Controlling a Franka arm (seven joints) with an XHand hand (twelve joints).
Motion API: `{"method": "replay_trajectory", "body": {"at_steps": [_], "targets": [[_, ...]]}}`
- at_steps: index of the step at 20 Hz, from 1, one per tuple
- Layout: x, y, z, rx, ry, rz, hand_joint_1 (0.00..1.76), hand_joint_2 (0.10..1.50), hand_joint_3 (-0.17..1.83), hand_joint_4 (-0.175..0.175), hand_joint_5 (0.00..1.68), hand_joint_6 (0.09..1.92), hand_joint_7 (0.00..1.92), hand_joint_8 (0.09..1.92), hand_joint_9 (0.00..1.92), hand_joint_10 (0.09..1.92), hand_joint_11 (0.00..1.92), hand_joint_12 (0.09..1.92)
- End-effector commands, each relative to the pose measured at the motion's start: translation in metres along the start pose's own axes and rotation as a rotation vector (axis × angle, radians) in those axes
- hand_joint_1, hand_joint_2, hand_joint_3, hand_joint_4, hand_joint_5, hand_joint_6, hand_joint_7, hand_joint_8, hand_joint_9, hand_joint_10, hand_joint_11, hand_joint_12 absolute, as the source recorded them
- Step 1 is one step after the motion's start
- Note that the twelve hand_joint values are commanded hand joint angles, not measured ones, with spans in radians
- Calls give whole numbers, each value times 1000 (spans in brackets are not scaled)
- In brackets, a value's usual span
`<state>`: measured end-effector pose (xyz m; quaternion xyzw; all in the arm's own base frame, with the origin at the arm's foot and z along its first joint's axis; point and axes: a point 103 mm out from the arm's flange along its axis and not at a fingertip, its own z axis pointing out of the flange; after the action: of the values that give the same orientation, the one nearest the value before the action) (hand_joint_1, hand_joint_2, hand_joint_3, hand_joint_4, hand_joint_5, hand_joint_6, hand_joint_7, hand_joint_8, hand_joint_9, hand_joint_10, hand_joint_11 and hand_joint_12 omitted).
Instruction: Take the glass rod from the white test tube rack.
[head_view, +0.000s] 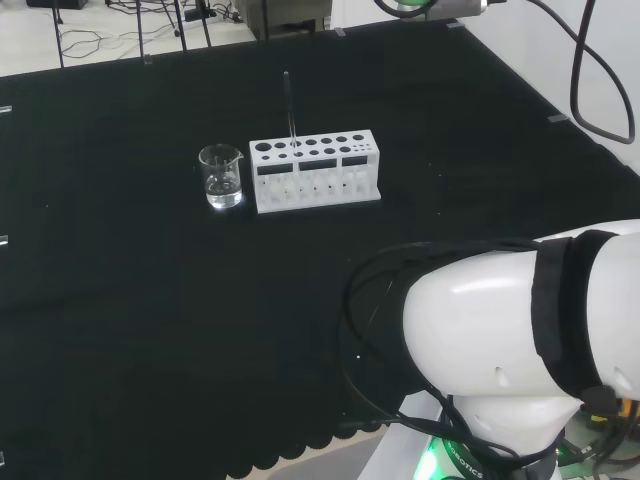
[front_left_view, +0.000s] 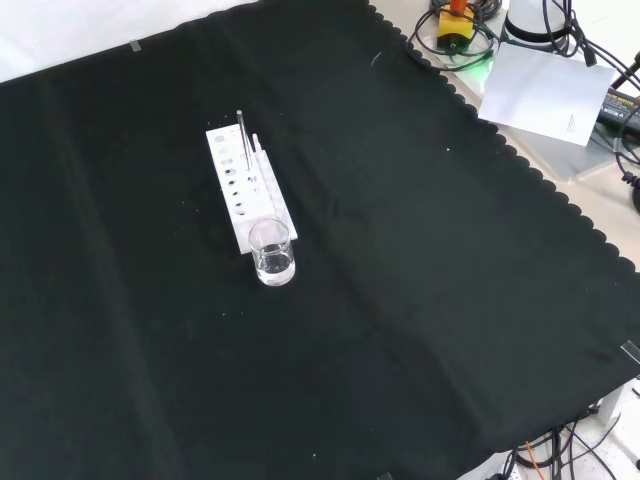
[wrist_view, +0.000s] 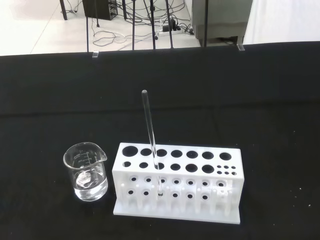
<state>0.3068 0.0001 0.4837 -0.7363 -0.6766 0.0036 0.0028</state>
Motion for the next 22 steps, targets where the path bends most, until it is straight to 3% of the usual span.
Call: {"method": "replay_trajectory", "body": {"at_steps": [1,13,22], "targets": [[-1,0,0,-9,-5,0,842,664,718,-138,0,87,0,87,0,87,0,599],[3,6,2,4,-16,-8,835,697,660,-138,0,87,0,87,2,87,0,541],[17,45,9,16,-6,-26,823,714,637,-135,0,87,0,87,23,87,0,599]]}}
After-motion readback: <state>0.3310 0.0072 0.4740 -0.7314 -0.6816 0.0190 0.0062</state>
